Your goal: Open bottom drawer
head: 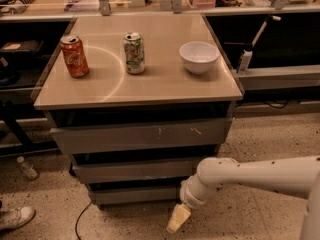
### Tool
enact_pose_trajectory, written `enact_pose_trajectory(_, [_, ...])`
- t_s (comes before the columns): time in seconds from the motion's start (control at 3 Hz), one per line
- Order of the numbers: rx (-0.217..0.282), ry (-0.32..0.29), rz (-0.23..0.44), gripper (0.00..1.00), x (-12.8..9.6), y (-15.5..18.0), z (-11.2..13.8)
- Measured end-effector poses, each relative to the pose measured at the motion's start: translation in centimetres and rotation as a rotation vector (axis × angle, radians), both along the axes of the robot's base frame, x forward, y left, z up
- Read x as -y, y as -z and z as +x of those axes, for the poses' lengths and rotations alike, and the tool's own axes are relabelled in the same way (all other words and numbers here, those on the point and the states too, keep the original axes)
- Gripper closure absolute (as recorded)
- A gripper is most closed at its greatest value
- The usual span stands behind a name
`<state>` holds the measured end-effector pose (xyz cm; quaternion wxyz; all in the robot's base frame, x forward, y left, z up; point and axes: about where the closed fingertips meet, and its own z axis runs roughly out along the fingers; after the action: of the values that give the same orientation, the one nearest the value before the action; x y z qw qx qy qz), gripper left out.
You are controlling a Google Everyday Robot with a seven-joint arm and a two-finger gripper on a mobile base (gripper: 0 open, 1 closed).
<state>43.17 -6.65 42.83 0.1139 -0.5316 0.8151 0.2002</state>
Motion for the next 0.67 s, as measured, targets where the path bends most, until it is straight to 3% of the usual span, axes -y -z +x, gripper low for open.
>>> enact_pose_trajectory(0.33, [-0.049,0.023,0.002,0.0,-0.02,3.81,1.12])
enact_pose_trajectory(0.67, [-0.055,0.02,0.003,0.0,-0.22,4.39,1.13])
